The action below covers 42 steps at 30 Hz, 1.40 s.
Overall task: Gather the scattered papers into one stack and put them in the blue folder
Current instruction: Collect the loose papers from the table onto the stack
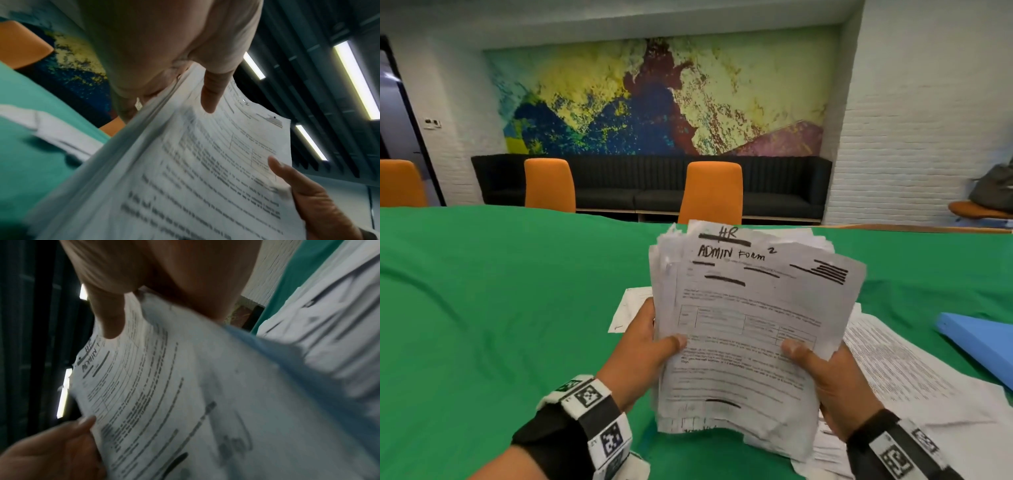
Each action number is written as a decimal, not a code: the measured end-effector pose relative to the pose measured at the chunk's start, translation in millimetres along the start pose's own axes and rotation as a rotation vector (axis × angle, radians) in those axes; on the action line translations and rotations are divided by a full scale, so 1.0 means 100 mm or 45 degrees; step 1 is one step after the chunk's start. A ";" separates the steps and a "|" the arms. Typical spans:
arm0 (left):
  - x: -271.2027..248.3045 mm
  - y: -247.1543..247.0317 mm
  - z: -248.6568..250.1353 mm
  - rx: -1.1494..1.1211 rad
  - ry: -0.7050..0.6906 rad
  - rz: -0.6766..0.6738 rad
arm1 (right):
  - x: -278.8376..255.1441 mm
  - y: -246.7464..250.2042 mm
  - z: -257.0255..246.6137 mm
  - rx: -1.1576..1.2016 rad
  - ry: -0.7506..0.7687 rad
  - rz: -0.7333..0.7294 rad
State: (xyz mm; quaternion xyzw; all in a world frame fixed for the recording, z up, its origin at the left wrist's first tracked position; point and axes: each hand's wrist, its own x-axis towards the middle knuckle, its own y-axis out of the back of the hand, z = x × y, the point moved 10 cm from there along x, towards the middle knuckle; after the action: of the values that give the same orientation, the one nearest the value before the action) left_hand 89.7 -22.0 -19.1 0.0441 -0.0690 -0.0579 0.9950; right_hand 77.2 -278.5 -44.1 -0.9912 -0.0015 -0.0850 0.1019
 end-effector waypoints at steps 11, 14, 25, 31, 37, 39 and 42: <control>-0.12 -0.06 -0.25 -0.013 0.035 0.006 | -0.12 -0.04 0.18 -0.144 -0.034 -0.232; -0.14 -0.07 -0.35 -0.070 0.092 0.005 | -0.15 -0.05 0.27 -0.262 -0.095 -0.333; -0.18 -0.02 -0.17 0.203 -0.098 0.219 | -0.20 -0.01 0.21 -0.796 0.062 -0.223; -0.18 -0.01 -0.25 0.133 -0.007 0.148 | -0.18 0.04 0.37 -0.715 -0.118 -0.208; -0.19 -0.04 -0.23 0.020 0.005 0.106 | -0.11 0.07 0.38 -0.558 -0.274 -0.208; -0.19 0.00 -0.14 -0.047 -0.045 0.139 | -0.10 0.11 0.37 -0.536 -0.301 -0.193; -0.17 0.14 0.18 0.031 -0.271 0.243 | -0.12 0.11 0.34 -0.532 -0.298 -0.204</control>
State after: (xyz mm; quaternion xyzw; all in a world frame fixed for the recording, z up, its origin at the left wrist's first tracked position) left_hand 71.7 -8.0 -2.3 0.0430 -0.1788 0.0335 0.9824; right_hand 71.3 -282.0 -81.2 -0.9905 -0.0742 0.0239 -0.1132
